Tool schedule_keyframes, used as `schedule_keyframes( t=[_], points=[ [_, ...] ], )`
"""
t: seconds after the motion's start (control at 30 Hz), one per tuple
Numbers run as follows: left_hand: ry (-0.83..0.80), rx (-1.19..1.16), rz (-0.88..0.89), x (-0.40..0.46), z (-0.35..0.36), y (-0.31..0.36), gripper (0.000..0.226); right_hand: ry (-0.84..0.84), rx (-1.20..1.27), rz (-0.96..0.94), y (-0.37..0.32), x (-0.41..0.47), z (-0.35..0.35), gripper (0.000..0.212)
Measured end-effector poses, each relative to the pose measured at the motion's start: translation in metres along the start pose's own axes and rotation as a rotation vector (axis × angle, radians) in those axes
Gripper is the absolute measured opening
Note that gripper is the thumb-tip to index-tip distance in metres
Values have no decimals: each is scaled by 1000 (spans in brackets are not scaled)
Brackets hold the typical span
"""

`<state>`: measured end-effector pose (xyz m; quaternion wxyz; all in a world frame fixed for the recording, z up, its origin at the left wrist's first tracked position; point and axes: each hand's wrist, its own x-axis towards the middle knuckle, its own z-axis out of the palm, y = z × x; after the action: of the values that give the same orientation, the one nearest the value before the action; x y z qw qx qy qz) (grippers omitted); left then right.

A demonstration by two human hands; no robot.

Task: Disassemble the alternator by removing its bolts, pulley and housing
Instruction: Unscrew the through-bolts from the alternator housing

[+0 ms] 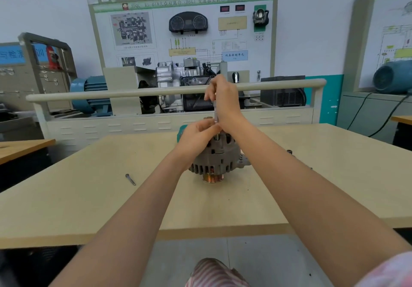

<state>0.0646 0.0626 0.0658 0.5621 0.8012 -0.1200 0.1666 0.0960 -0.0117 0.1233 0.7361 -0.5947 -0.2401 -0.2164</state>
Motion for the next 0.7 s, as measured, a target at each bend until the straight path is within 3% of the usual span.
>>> schedule_keyframes(
  t=[0.17,0.33,0.4,0.5,0.57,0.7],
  points=[
    [-6,-11,14,0,-1,-2,14,-14,77,43,-1,3,-2,49],
    [13,-17,27,0,0,-4,22,0,-340,-229,9,-7,-5,40],
    [22,-9,19,1,0,-5,15,16,-523,-348,10,-9,-3,36],
    [95,39,-32,3,-1,-7,24,142,-1141,-480,17,-14,3,16],
    [118,85,-47,4,1,-7,24,198,-1402,-459,22,-18,6,28],
    [124,81,-21,4,3,-6,21,200,-1286,-445,18,-17,6,27]
  ],
)
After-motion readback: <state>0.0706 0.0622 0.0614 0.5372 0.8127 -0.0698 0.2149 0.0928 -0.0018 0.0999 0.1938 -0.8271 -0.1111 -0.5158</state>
